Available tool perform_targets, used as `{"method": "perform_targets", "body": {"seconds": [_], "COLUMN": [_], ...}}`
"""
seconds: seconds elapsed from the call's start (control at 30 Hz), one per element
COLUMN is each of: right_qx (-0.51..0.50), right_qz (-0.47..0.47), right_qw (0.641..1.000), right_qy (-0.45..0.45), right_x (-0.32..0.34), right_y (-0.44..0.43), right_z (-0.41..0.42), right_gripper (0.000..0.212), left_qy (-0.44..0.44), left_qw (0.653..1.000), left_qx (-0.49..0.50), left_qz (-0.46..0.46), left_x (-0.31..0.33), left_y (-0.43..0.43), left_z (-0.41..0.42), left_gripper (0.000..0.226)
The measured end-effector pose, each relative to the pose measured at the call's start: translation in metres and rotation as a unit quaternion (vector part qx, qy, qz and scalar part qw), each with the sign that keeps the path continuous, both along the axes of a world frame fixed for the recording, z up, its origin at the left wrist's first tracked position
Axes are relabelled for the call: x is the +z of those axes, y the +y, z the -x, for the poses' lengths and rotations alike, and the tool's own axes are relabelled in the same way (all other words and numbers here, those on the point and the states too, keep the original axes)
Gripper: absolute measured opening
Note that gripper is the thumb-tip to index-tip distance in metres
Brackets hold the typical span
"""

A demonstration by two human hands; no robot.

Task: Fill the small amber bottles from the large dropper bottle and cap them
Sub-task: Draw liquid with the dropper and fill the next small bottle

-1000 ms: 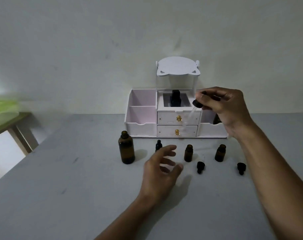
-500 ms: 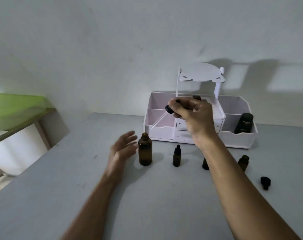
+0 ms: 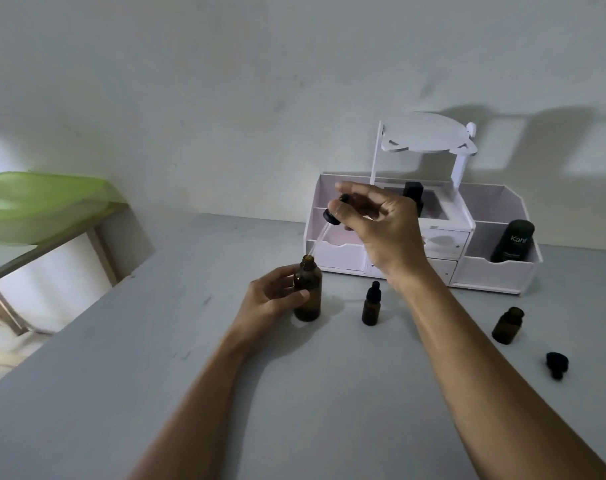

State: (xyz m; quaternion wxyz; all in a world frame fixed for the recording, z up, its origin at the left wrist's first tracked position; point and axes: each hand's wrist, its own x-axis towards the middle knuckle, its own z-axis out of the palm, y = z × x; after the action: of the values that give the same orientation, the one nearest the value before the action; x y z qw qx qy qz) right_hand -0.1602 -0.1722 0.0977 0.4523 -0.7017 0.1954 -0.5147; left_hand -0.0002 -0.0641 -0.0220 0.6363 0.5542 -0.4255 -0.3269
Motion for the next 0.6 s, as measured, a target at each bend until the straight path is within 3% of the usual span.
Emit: {"method": "perform_targets", "body": {"seconds": [0.3, 0.53, 0.6], "right_qx": [0.009, -0.009, -0.022], "right_qz": [0.105, 0.132, 0.147], "right_qw": [0.979, 0.977, 0.979], "right_qy": [0.176, 0.168, 0.142], "right_x": [-0.041, -0.04, -0.039], "right_y": [0.008, 0.011, 0.012], "right_z": [-0.017, -0.006, 0.008], "right_gripper": [0.025, 0.041, 0.036], "left_qy": [-0.018, -0.051, -0.091], "left_qw": [1.0, 0.998, 0.99], "left_qx": [0.011, 0.023, 0.103], "left_qz": [-0.009, -0.012, 0.023], "left_x": [0.001, 0.005, 0.006], "left_y": [0.0, 0.005, 0.007], "left_z": [0.001, 0.01, 0.013], "left_gripper": [0.05, 0.053, 0.048]}}
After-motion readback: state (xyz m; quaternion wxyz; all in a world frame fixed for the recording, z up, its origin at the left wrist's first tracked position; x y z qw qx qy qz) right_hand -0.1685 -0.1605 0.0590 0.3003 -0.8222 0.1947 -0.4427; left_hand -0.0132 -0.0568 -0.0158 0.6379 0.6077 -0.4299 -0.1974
